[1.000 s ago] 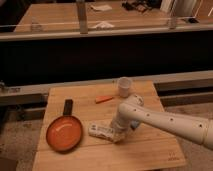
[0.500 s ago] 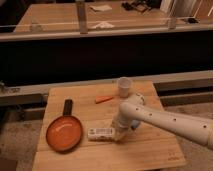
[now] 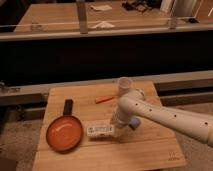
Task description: Place the bottle in the ceramic bowl
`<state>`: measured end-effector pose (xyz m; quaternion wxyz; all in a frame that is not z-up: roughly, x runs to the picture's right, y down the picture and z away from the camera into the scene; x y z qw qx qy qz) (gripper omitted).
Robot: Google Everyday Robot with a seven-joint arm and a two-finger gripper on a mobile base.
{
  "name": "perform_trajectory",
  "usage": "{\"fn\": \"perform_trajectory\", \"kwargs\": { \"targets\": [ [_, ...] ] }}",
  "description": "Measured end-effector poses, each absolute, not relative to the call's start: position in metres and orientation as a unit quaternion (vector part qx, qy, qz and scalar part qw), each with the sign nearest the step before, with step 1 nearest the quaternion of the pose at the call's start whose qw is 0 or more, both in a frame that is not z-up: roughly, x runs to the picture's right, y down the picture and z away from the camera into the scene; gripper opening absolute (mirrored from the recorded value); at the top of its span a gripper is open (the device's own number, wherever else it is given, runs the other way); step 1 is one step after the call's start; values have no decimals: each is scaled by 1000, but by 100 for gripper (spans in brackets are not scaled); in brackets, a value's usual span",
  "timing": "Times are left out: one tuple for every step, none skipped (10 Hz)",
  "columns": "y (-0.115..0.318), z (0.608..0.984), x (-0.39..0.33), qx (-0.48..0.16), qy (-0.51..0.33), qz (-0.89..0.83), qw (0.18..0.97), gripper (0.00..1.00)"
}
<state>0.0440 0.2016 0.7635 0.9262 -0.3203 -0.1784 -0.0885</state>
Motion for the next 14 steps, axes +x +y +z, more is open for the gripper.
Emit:
{"fn": "perform_trajectory", "kwargs": {
  "targets": [
    [191,756,31,-318,-181,-98,925,0],
    [188,754,23,-318,-183,-102,925,0],
    [186,752,22,-319,-182,-104,924,0],
    [184,752,23,-318,-181,-105,925,0],
    [183,752,21,-318,-180,-109,924,0],
    [181,753,16,-317,-180,-113,924,0],
    [177,750,-4,-317,-180,-122,923,0],
    [175,748,-15,-317,-181,-128,922,0],
    [173,746,-25,-316,-182,-134,921,0],
    [171,746,-28,-316,-182,-138,921,0],
    [169,746,-28,-316,-181,-142,921,0],
    [169,746,-32,-316,-181,-149,919,0],
    [170,745,-42,-316,-180,-155,918,0],
    [170,744,-52,-316,-178,-162,918,0]
  ]
}}
